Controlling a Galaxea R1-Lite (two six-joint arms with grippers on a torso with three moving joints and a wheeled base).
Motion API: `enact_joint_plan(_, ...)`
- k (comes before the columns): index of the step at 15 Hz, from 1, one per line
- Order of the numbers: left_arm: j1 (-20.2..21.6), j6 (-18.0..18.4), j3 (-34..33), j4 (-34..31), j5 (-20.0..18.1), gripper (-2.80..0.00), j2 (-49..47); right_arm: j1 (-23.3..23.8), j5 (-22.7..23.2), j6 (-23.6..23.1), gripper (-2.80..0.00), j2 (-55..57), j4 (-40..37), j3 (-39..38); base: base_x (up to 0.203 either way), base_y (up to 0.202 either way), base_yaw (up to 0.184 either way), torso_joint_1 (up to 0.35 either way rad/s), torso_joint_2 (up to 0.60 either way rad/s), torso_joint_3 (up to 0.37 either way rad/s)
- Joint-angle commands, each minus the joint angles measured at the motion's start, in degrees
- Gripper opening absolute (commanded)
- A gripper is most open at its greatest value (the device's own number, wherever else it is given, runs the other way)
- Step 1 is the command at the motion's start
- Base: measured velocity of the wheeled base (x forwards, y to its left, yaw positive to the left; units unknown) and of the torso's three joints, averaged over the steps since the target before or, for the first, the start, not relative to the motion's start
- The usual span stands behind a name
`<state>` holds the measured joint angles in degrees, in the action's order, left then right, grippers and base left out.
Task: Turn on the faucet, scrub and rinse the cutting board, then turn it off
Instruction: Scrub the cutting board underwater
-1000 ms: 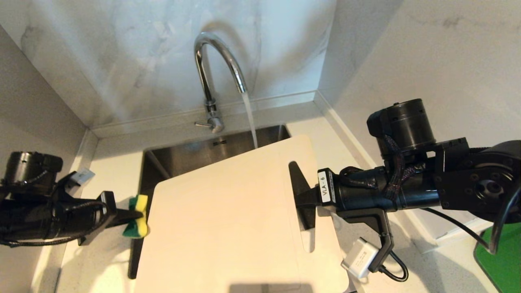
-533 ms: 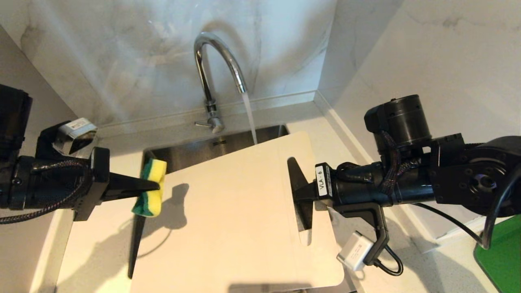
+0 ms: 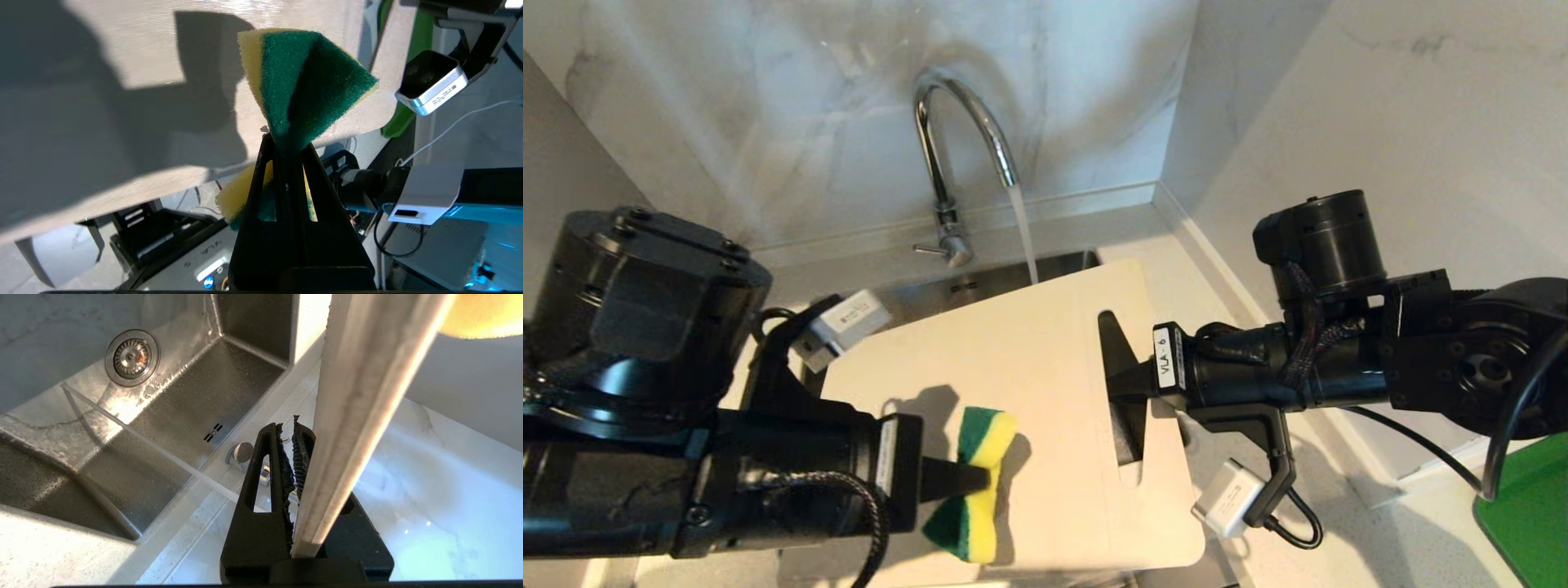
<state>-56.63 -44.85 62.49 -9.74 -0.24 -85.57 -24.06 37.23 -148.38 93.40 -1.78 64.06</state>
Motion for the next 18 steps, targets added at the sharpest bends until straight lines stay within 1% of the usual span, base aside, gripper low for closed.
enact_joint_plan(1, -1.75, -0.02, -0.23, 0.25, 0.42, -2.80, -4.28, -0.02, 0.28, -0.86, -2.80, 0.29, 0.02, 0.10, 0.000, 0.000, 0.000, 0.000, 0.00, 0.000)
enact_joint_plan(3, -2.04, 0.03, -0.38, 0.33, 0.45, -2.80, -6.13, -0.02, 0.21, -0.86, -2.80, 0.46, 0.02, 0.09, 0.000, 0.000, 0.000, 0.000, 0.00, 0.000)
enact_joint_plan(6, -2.52, -0.12, -2.17, 1.05, 2.27, -2.80, -8.23, 0.07, 0.21, -0.86, -2.80, 0.29, 0.02, 0.01, 0.000, 0.000, 0.000, 0.000, 0.00, 0.000)
enact_joint_plan(10, -1.51, -0.15, -9.04, 8.93, 2.96, -2.80, -8.35, 0.07, 0.21, -0.69, -2.80, 0.22, 0.05, 0.01, 0.000, 0.000, 0.000, 0.000, 0.00, 0.000)
enact_joint_plan(14, 3.48, -0.02, -15.81, 12.72, 2.91, -2.80, -7.03, 0.07, 0.21, -0.69, -2.80, 0.37, 0.11, 0.01, 0.000, 0.000, 0.000, 0.000, 0.00, 0.000)
enact_joint_plan(16, 5.93, 0.85, -20.69, 15.01, 2.78, -2.80, -6.52, 0.16, 0.21, -0.69, -2.80, 0.20, 0.02, 0.01, 0.000, 0.000, 0.000, 0.000, 0.00, 0.000)
enact_joint_plan(18, 8.50, 1.58, -26.86, 19.68, 2.63, -2.80, -6.40, 0.22, 0.26, -0.60, -2.80, 0.11, 0.02, -0.08, 0.000, 0.000, 0.000, 0.000, 0.00, 0.000)
